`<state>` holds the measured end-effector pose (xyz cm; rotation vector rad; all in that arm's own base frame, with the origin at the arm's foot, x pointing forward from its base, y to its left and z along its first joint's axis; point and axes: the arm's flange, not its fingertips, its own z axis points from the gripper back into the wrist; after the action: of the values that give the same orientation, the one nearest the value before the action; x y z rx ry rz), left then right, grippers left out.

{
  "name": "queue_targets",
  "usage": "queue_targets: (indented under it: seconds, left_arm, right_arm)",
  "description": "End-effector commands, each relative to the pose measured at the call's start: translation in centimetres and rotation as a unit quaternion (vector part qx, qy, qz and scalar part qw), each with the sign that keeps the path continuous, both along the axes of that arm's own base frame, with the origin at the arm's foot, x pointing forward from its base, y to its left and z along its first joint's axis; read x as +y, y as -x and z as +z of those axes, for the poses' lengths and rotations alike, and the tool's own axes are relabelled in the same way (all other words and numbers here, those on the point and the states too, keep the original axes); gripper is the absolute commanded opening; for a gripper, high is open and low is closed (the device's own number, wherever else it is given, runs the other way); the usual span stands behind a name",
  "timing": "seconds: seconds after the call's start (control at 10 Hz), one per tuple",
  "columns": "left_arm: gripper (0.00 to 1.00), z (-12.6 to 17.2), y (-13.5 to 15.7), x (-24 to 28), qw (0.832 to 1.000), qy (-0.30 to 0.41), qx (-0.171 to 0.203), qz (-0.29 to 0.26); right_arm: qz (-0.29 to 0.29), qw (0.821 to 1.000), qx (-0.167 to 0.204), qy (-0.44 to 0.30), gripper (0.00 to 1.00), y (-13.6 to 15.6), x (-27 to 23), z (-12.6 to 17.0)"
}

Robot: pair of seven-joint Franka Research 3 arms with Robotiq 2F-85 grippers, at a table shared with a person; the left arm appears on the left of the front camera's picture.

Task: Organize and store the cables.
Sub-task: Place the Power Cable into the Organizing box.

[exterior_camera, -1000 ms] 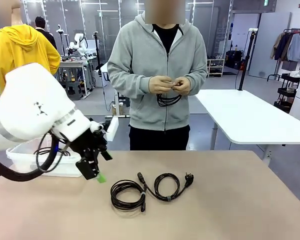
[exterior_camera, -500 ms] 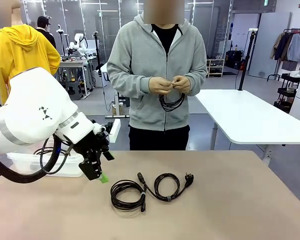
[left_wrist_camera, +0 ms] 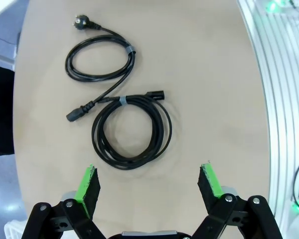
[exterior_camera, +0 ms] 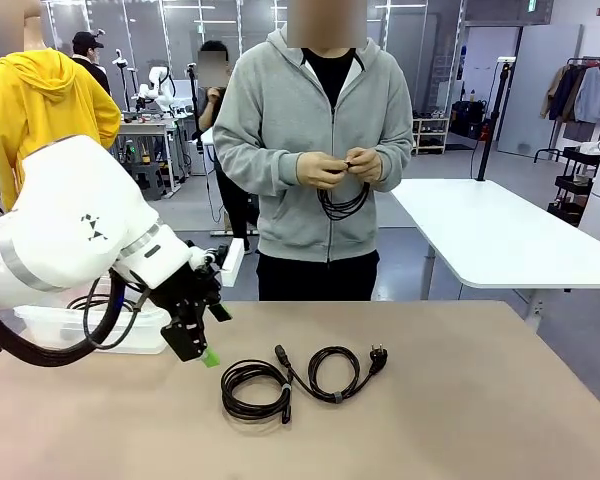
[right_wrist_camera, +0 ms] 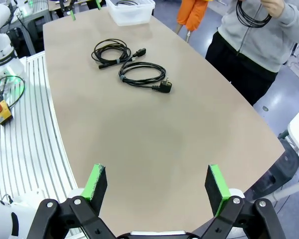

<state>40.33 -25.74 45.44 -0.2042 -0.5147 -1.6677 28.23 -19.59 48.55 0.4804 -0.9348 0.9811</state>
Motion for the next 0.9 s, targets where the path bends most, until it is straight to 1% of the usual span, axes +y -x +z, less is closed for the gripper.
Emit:
queue_targets:
  seconds: [0.0,0.1,0.2,0.3,0.4,0.5,0.6,0.7,0.8]
  left_arm:
    - [1.00,-1.4,-0.7,-4.8,1.000,0.001,0.002,0.017]
    - [1.00,-2.3,-0.9,-7.1,1.000,-0.008,0.008,0.019]
    - [1.00,-3.0,-1.1,-9.2,0.999,-0.037,0.014,0.025]
    - [1.00,-3.1,-1.2,-10.7,0.999,-0.033,0.013,0.028]
    - [1.00,-3.4,-1.6,-12.3,0.998,-0.044,0.009,0.039]
    - [1.00,-3.9,-2.1,-13.9,0.998,-0.049,0.010,0.033]
    - [1.00,-4.2,-2.9,-15.5,0.997,-0.067,-0.002,0.026]
    - [1.00,-4.8,-3.5,-16.3,0.998,-0.067,-0.003,0.019]
    - [1.00,-5.4,-3.9,-17.2,0.997,-0.077,0.001,0.024]
  right_arm:
    - [-0.004,1.000,-0.002,-0.002,1.00,0.2,0.3,0.3]
    - [-0.004,1.000,-0.002,-0.002,1.00,0.2,0.3,0.3]
    - [-0.004,1.000,-0.002,-0.002,1.00,0.2,0.3,0.3]
    - [-0.004,1.000,-0.002,-0.002,1.00,0.2,0.3,0.3]
    - [-0.004,1.000,-0.002,-0.002,1.00,0.2,0.3,0.3]
    - [-0.004,1.000,-0.002,-0.002,1.00,0.2,0.3,0.3]
    - [-0.004,1.000,-0.002,-0.002,1.00,0.2,0.3,0.3]
    - [-0.004,1.000,-0.002,-0.002,1.00,0.2,0.3,0.3]
    - [-0.004,1.000,-0.002,-0.002,1.00,0.2,0.3,0.3]
